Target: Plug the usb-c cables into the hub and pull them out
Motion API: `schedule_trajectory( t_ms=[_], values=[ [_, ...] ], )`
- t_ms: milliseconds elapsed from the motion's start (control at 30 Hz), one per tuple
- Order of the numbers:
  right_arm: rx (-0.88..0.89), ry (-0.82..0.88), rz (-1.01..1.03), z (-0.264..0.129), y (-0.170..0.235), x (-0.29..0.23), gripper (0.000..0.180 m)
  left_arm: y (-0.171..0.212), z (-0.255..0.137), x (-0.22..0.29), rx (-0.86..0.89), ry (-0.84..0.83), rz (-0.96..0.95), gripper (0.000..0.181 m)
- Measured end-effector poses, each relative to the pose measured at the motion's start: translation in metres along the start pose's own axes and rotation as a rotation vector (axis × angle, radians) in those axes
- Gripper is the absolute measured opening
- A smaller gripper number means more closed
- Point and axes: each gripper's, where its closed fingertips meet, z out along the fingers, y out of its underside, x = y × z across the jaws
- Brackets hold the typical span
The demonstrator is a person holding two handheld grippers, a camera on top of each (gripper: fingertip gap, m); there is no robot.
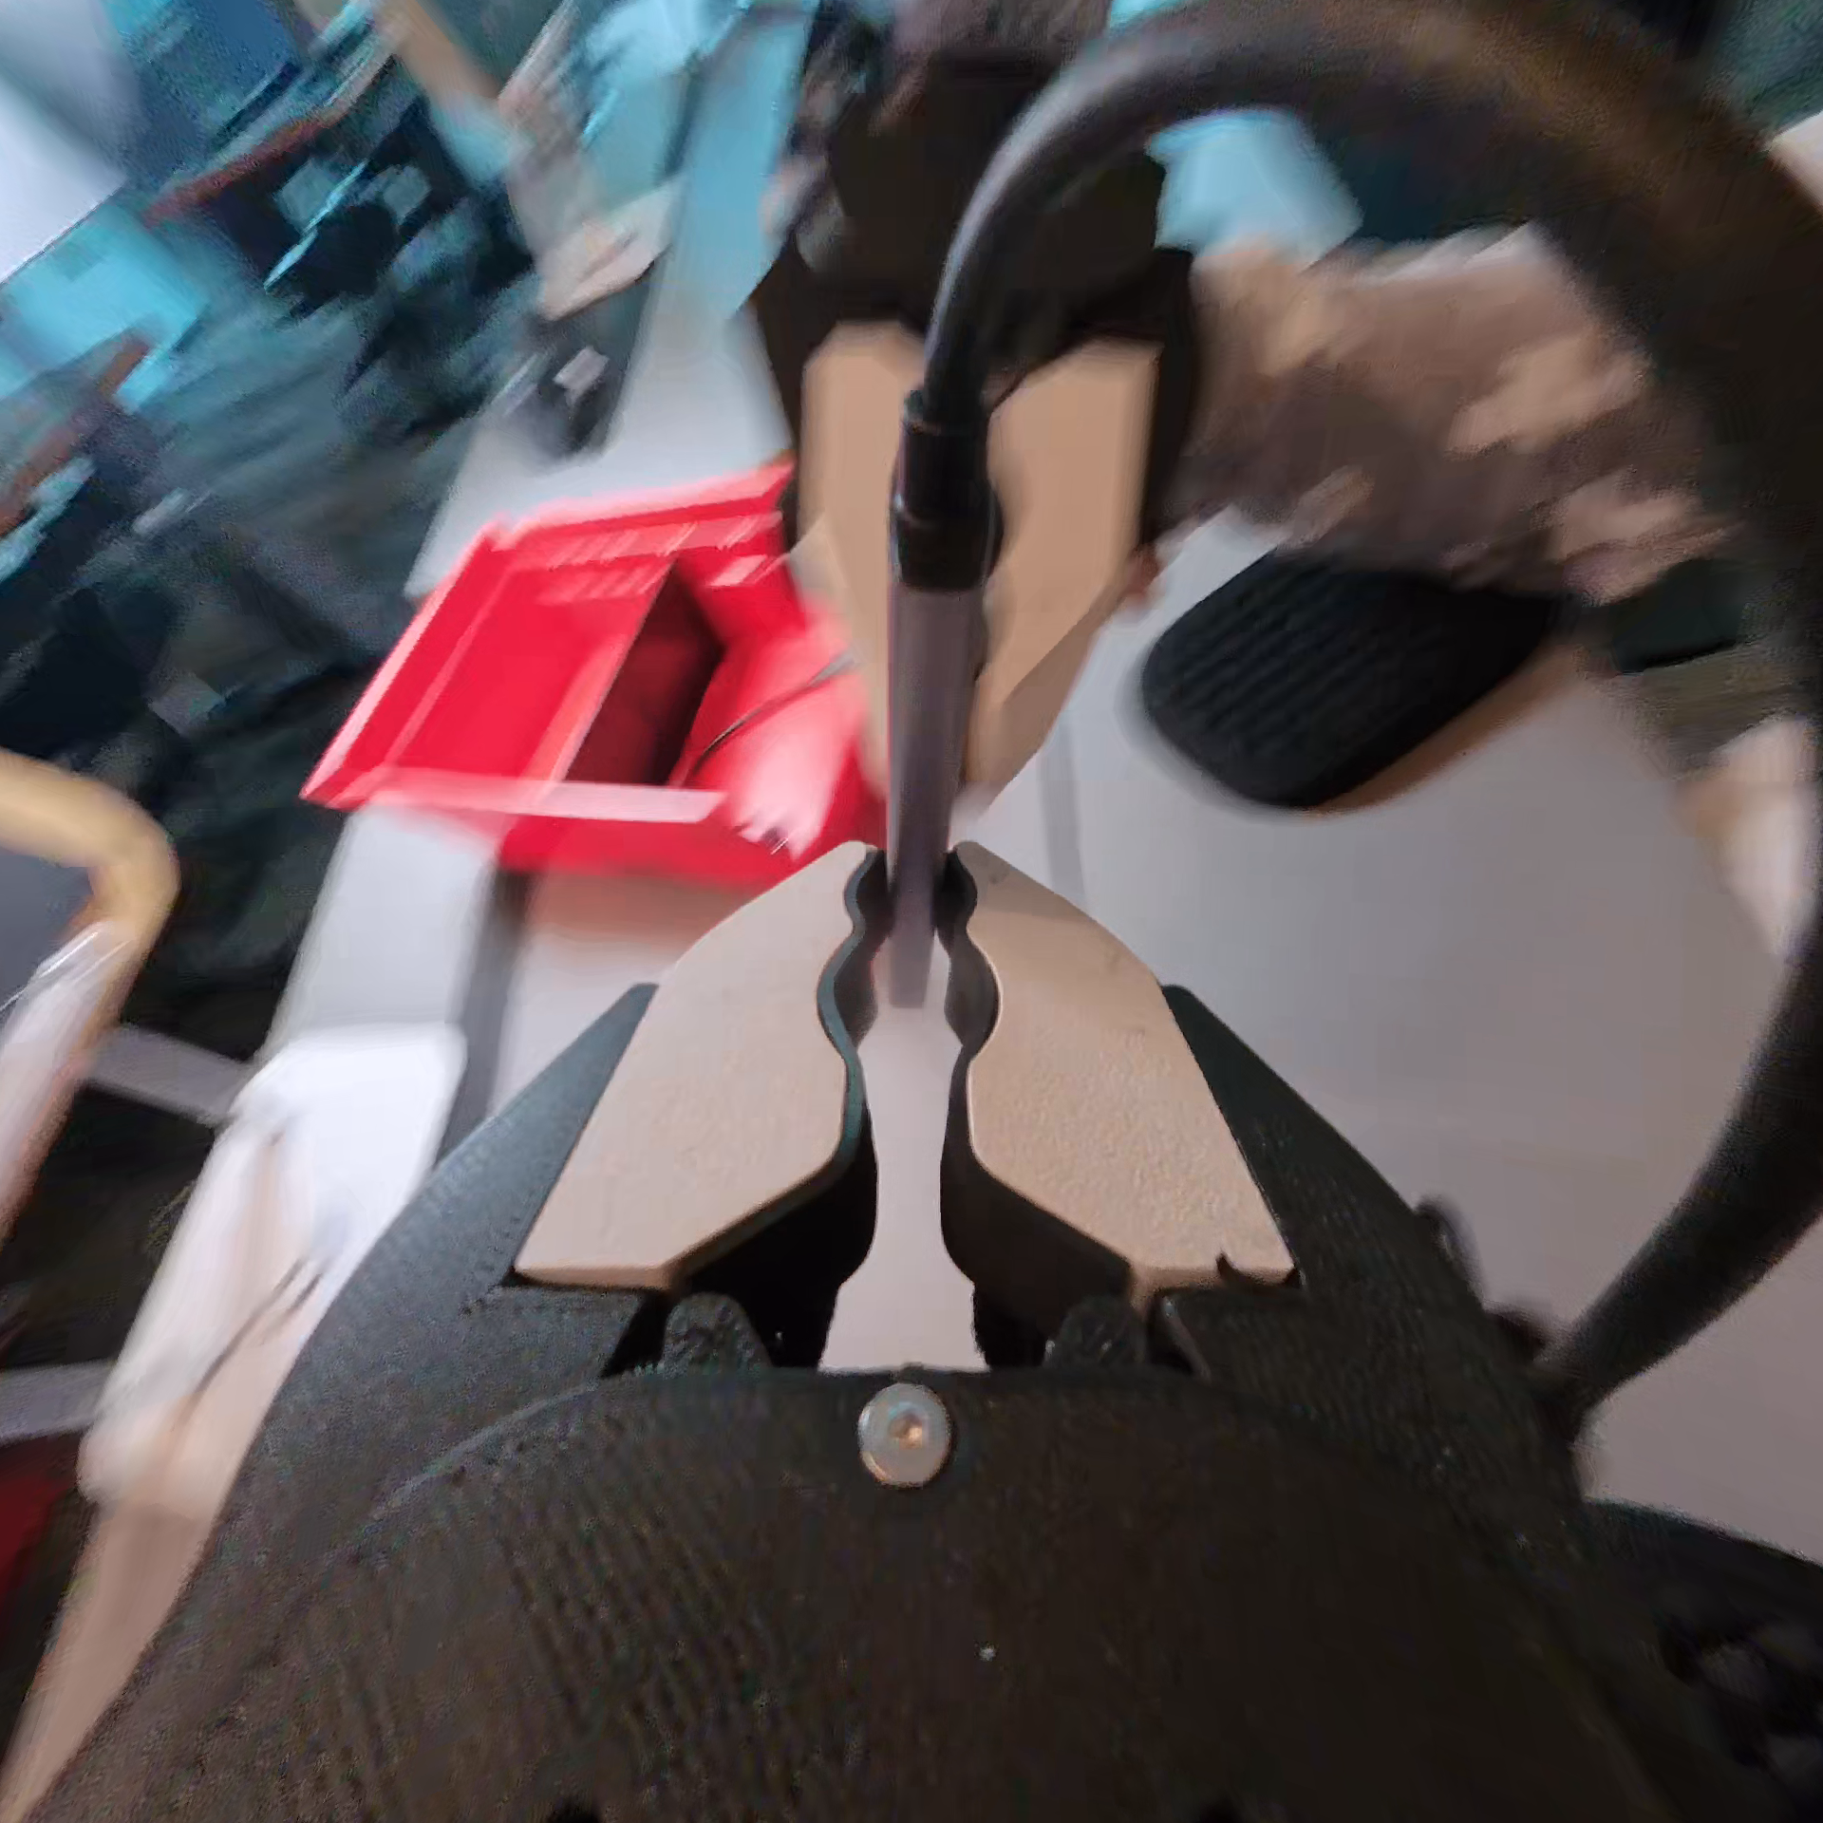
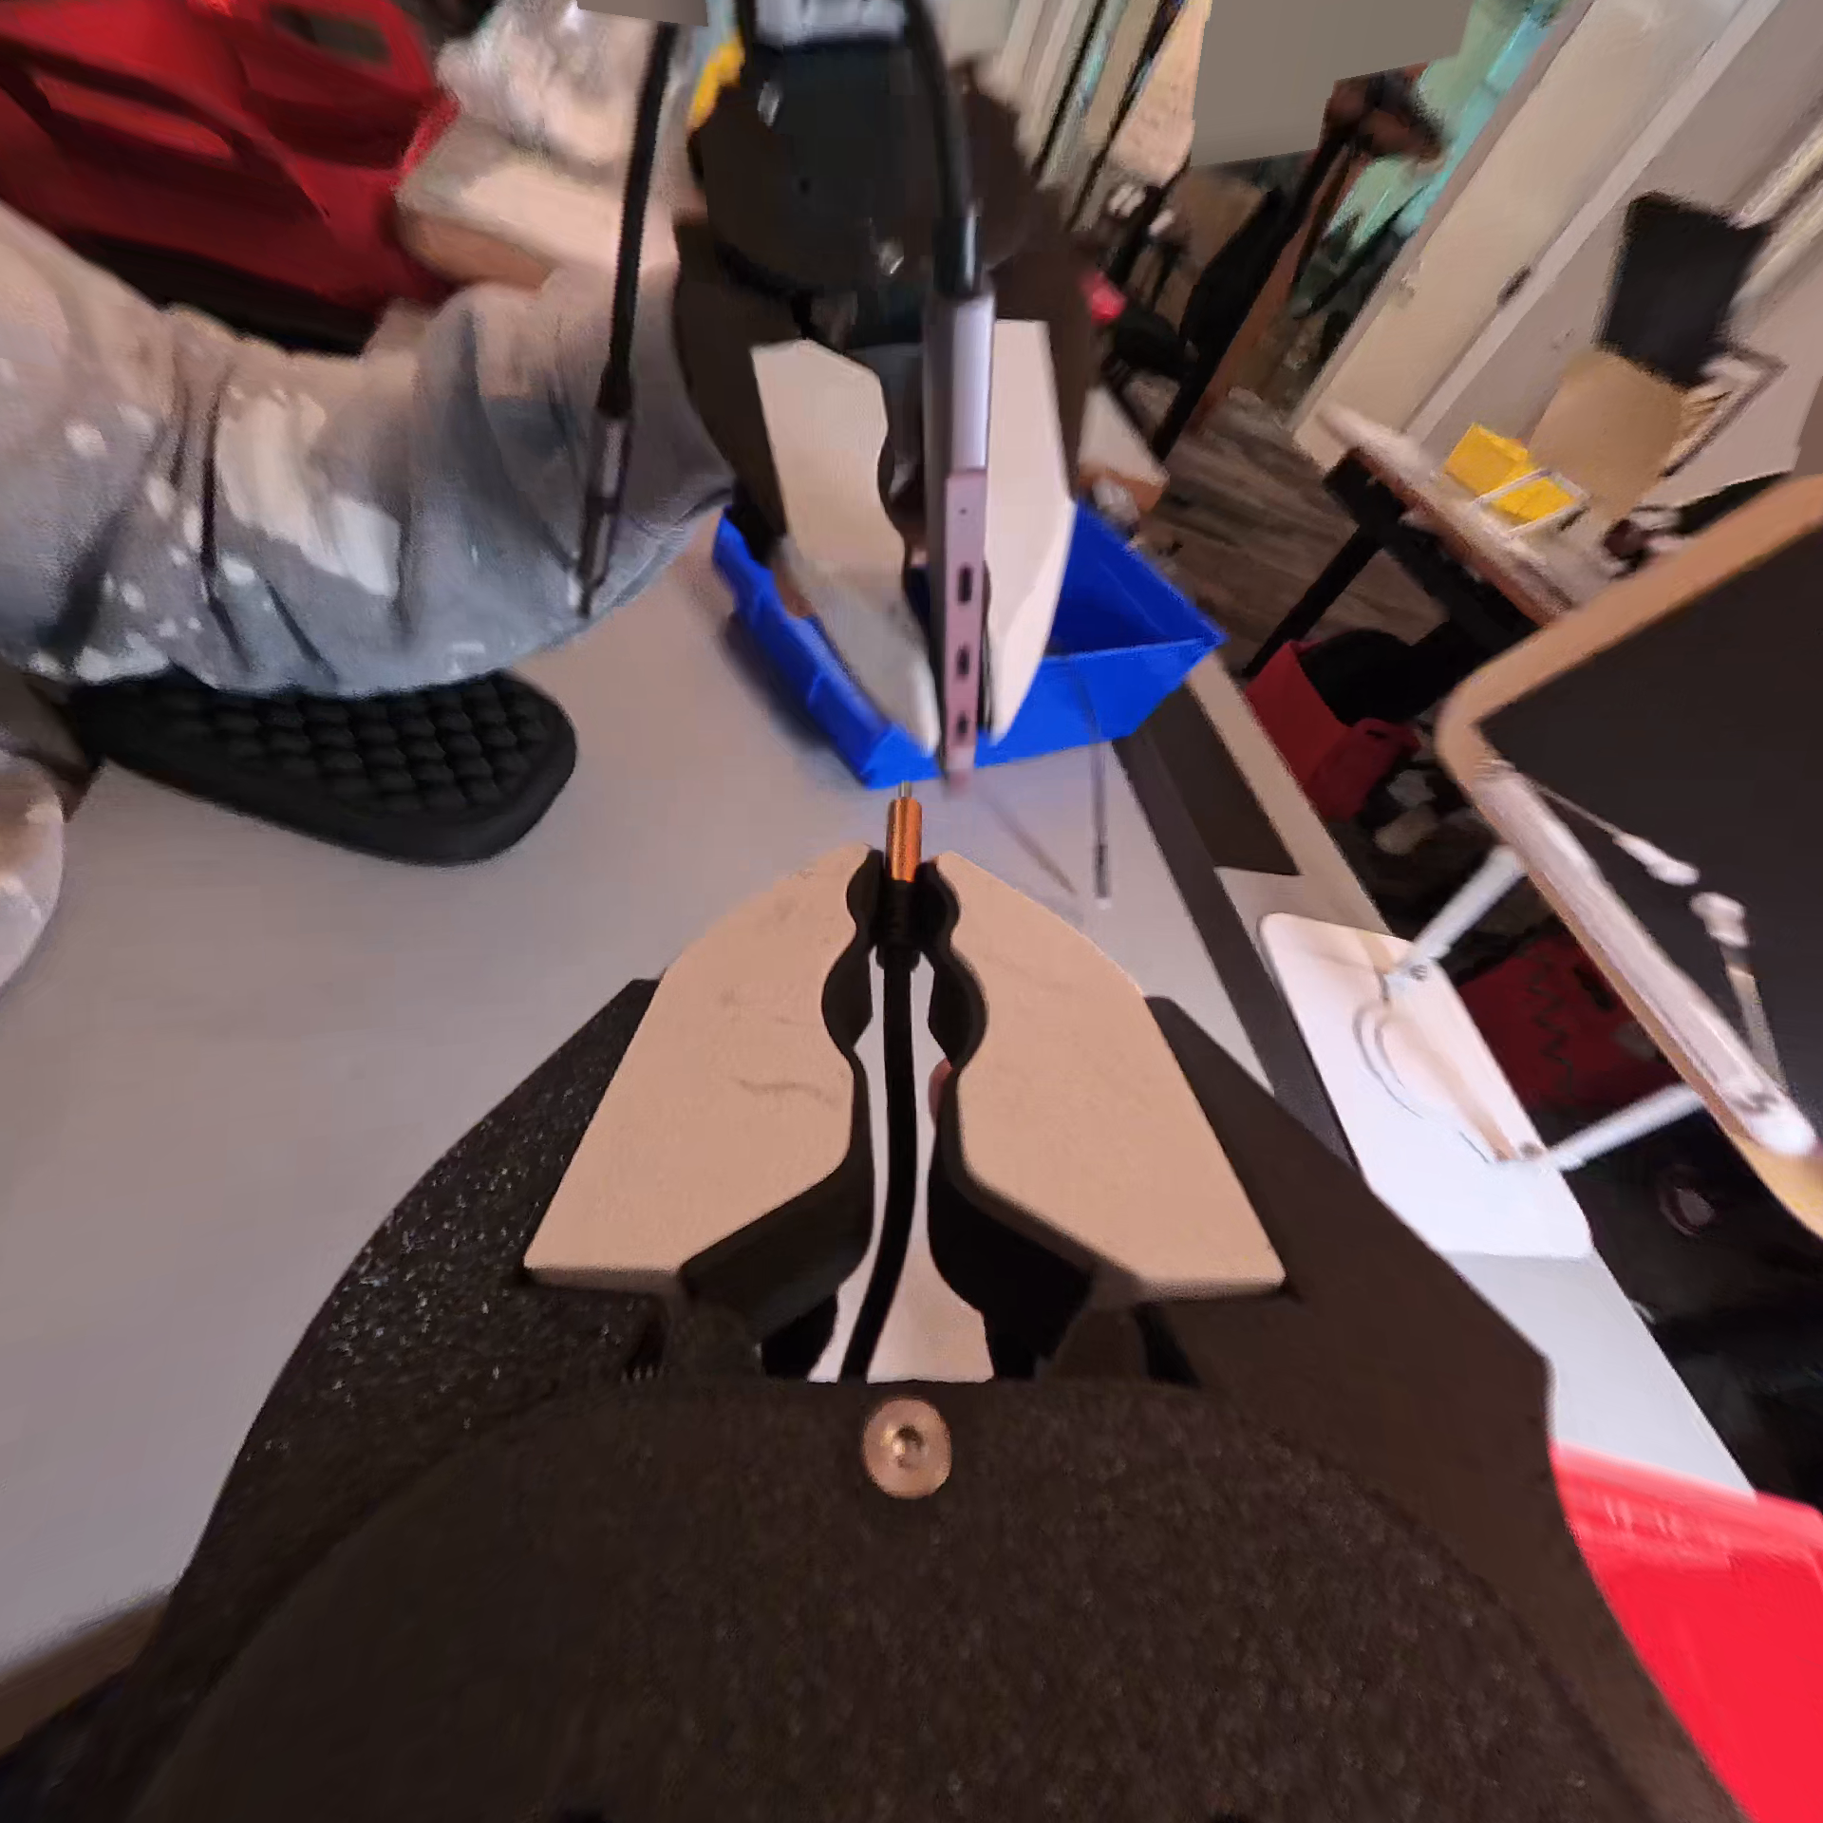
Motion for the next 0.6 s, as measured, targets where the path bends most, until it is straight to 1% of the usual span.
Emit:
schedule_trajectory(
  t_ms=[33,67,100,133,167,233,300,367,467,533,600],
  values=[
    [0.065,0.036,0.047,-0.026,-0.005,0.009,0.007,0.013,-0.017,-0.019,-0.014,-0.077,-0.033,0.010],
    [0.090,0.082,0.059,-0.050,-0.006,0.018,0.006,0.017,-0.038,-0.026,0.045,-0.068,-0.103,0.010],
    [0.069,0.135,0.036,-0.067,-0.006,0.025,0.007,0.020,-0.053,-0.028,0.077,-0.048,-0.149,0.010],
    [0.032,0.191,0.010,-0.079,-0.008,0.034,0.007,0.023,-0.060,-0.029,0.068,-0.058,-0.152,0.010],
    [0.008,0.226,-0.013,-0.089,-0.017,0.045,0.007,0.019,-0.061,-0.031,0.082,-0.074,-0.140,0.010],
    [0.022,0.263,-0.042,-0.104,-0.050,0.072,0.007,0.005,-0.054,-0.034,0.136,-0.084,-0.152,0.010],
    [0.043,0.301,-0.050,-0.114,-0.078,0.106,0.007,0.005,-0.045,-0.038,0.118,-0.110,-0.156,0.010],
    [0.001,0.334,-0.046,-0.116,-0.084,0.139,0.007,0.010,-0.040,-0.040,0.076,-0.151,-0.129,0.010],
    [-0.093,0.396,-0.014,-0.113,-0.056,0.181,0.007,0.013,-0.043,-0.042,0.067,-0.173,-0.127,0.011],
    [-0.133,0.426,0.032,-0.107,-0.020,0.194,0.007,0.012,-0.049,-0.044,0.085,-0.176,-0.145,0.010],
    [-0.210,0.447,0.058,-0.099,0.032,0.196,0.007,0.012,-0.055,-0.045,0.097,-0.174,-0.158,0.012]
  ],
)
